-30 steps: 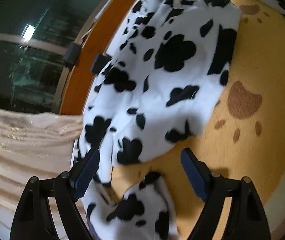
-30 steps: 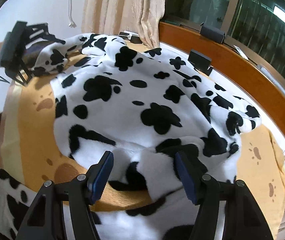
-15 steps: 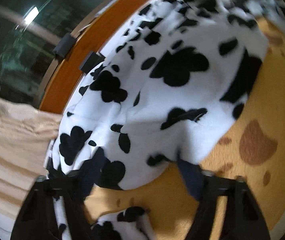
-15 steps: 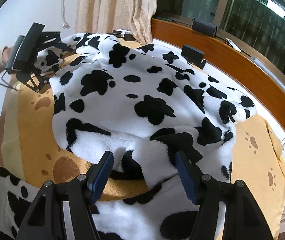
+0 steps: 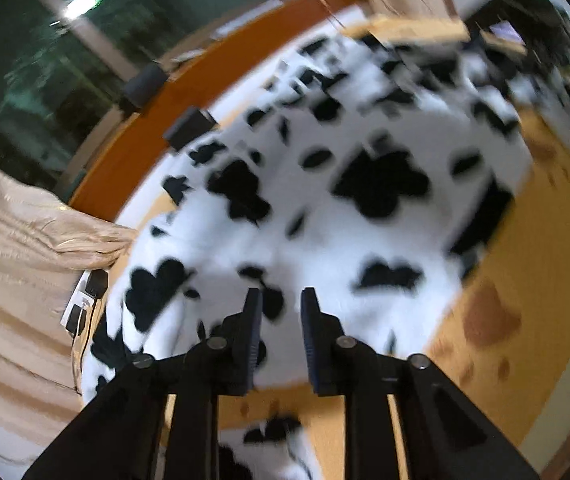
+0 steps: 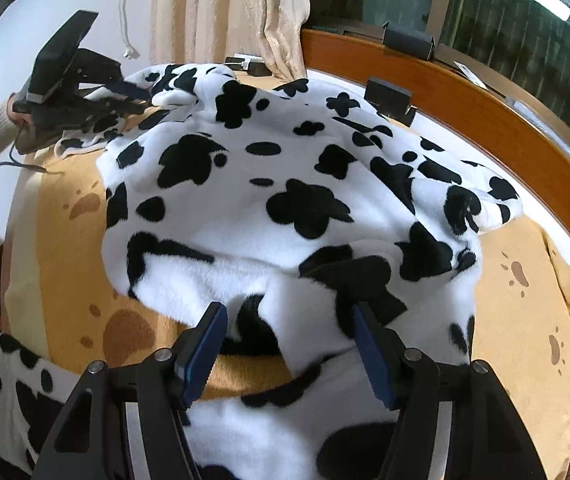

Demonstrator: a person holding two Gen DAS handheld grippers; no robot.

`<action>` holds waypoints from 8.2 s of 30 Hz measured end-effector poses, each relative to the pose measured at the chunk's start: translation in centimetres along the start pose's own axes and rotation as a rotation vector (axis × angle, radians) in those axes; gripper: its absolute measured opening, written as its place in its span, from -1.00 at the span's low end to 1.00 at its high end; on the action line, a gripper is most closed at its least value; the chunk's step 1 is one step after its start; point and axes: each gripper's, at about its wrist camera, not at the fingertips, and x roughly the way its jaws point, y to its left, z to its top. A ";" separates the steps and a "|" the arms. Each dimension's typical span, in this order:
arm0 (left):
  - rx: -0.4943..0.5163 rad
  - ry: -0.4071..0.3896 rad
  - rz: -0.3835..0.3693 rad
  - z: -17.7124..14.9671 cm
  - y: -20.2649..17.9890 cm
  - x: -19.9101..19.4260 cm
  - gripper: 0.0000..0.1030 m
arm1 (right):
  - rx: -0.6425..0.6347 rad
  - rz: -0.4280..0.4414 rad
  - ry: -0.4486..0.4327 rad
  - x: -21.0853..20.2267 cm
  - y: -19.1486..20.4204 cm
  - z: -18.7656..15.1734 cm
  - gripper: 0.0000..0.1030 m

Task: Fold clothes

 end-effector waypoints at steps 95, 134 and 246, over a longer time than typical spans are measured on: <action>-0.423 -0.054 -0.274 3.3 9.9 10.2 0.55 | 0.187 -0.004 -0.050 6.8 -9.0 5.4 -0.85; -0.634 -0.881 0.237 8.4 11.3 -20.5 -0.83 | 0.141 -0.686 -0.830 -22.4 -1.4 10.9 -0.85; -0.815 0.214 -0.420 -4.9 3.2 3.7 0.59 | 0.252 0.047 0.024 10.8 -7.6 10.0 0.28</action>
